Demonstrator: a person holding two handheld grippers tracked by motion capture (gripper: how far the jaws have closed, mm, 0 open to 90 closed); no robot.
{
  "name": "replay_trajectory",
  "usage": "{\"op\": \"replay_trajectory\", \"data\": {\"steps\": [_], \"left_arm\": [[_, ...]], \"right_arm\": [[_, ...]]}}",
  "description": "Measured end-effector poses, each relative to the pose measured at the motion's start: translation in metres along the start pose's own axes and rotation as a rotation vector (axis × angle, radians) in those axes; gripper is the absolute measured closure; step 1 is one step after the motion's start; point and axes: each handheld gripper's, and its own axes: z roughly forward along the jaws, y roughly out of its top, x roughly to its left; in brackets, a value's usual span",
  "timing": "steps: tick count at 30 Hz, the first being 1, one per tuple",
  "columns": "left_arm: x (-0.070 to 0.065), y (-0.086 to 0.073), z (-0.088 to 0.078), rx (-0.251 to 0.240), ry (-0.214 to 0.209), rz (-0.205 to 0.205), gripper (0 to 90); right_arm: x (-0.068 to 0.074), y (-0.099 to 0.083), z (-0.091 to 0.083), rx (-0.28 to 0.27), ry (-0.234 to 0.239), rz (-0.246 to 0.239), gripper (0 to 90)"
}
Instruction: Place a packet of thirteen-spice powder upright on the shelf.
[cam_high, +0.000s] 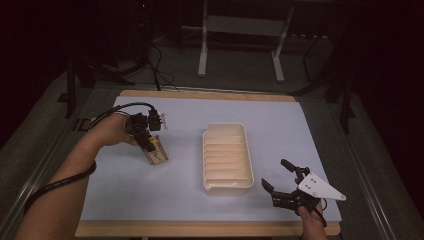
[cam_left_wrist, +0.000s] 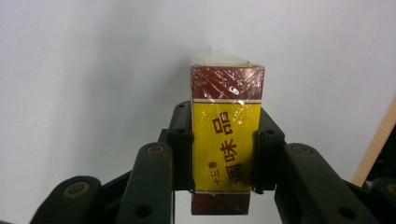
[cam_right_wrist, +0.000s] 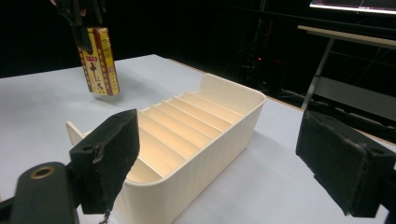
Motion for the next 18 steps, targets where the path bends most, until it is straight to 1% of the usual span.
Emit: {"op": "replay_trajectory", "data": {"steps": [1,4,6,7,8,9,10,12,14,17,18], "left_arm": [[-0.002,0.000,-0.001,-0.005,0.009,0.006,67.9],[-0.006,0.001,-0.005,-0.018,0.000,0.037,67.9],[-0.010,0.002,-0.009,-0.028,0.005,0.068,68.0],[-0.011,0.003,-0.011,-0.030,-0.003,0.071,68.0],[-0.012,0.004,-0.012,-0.029,-0.002,0.075,68.0],[-0.014,0.005,-0.013,-0.026,0.007,0.088,68.0],[-0.015,0.006,-0.015,-0.019,0.005,0.096,68.0],[-0.017,0.008,-0.017,-0.021,0.005,0.100,68.0],[-0.017,0.011,-0.021,-0.032,-0.004,0.088,68.0],[-0.018,0.015,-0.026,-0.038,-0.012,0.083,68.1],[-0.020,0.017,-0.027,-0.040,-0.011,0.091,68.1]], "right_arm": [[0.000,0.000,0.000,0.000,0.001,0.000,13.5],[0.000,0.000,0.000,-0.003,0.000,-0.003,13.5],[0.001,0.001,-0.001,-0.007,0.000,-0.006,13.5],[0.001,0.001,-0.001,-0.009,0.000,-0.007,13.5],[0.001,0.001,-0.001,-0.009,0.001,-0.008,13.6],[0.001,0.001,-0.001,-0.009,0.002,-0.008,13.6],[0.001,0.001,-0.001,-0.007,0.006,-0.009,13.5],[0.001,0.001,0.000,0.002,0.016,-0.007,13.5],[0.001,0.001,0.000,0.005,0.015,-0.013,13.3],[0.001,0.001,0.000,-0.002,0.013,-0.016,13.2],[0.001,0.001,0.000,-0.003,0.013,-0.015,13.3]]}}
